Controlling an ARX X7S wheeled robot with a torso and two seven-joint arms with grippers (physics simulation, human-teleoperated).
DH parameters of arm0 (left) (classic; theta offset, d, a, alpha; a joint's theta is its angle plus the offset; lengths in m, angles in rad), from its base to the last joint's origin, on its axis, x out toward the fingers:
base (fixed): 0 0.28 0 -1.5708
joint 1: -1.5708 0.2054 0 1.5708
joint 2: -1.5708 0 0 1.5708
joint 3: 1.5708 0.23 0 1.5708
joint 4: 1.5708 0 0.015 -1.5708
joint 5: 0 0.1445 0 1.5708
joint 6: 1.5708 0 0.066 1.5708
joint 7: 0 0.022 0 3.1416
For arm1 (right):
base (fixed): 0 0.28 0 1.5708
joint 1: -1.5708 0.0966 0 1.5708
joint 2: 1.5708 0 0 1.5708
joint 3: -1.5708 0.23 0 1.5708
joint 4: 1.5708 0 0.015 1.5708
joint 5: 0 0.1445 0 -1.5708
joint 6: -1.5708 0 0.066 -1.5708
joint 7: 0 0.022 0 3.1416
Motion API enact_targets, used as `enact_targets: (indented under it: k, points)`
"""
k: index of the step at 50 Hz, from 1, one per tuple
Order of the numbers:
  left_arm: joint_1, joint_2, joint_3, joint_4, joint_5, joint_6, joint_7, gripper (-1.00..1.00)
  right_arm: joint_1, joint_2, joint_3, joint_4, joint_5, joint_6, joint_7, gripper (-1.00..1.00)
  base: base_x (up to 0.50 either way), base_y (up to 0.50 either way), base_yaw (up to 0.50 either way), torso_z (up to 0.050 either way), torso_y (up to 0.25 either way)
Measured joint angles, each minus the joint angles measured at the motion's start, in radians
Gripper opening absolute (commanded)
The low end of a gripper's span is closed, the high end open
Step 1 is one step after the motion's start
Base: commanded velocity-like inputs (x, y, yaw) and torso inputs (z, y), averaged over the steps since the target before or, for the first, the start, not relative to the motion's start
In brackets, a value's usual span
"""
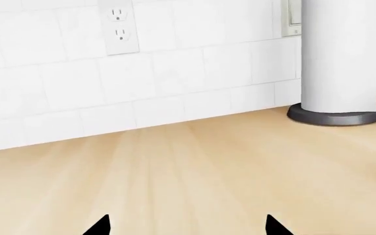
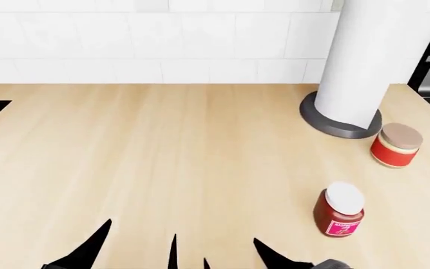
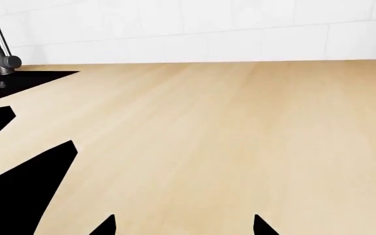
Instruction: Pick the jam and bar from the counter and place them in the cabinets closest to them.
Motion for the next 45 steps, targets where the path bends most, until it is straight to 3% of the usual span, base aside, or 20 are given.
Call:
enact_targets:
  k: [7, 12, 24, 34, 45]
  points:
    - [0.001, 0.001, -0.001, -0.003, -0.001, 0.003, 0.001, 1.00, 0.038, 0.027, 0.022, -0.045, 0.054, 0.022, 0.046, 1.00, 0.00, 0.00, 0.00, 0.000, 0.000]
    - [0.002, 0.002, -0.002, -0.005, -0.003, 0.005, 0.003, 1.00, 0.189, 0.129, -0.088, -0.074, 0.136, -0.060, 0.179, 1.00, 0.00, 0.00, 0.00, 0.000, 0.000]
    - [0.002, 0.004, -0.005, -0.016, -0.009, 0.014, 0.010, 1.00, 0.857, 0.384, -0.697, -0.106, 0.267, -0.424, 0.524, 1.00, 0.00, 0.00, 0.00, 0.000, 0.000]
    - [-0.001, 0.006, -0.009, -0.020, -0.017, 0.014, 0.015, 1.00, 1.397, 0.447, -1.253, -0.115, 0.271, -0.698, 0.732, 1.00, 0.00, 0.00, 0.00, 0.000, 0.000]
    - [-0.002, 0.004, -0.012, -0.017, -0.020, 0.012, 0.018, 1.00, 1.771, 0.536, -1.577, -0.075, 0.364, -0.856, 0.759, 1.00, 0.00, 0.00, 0.00, 0.000, 0.000]
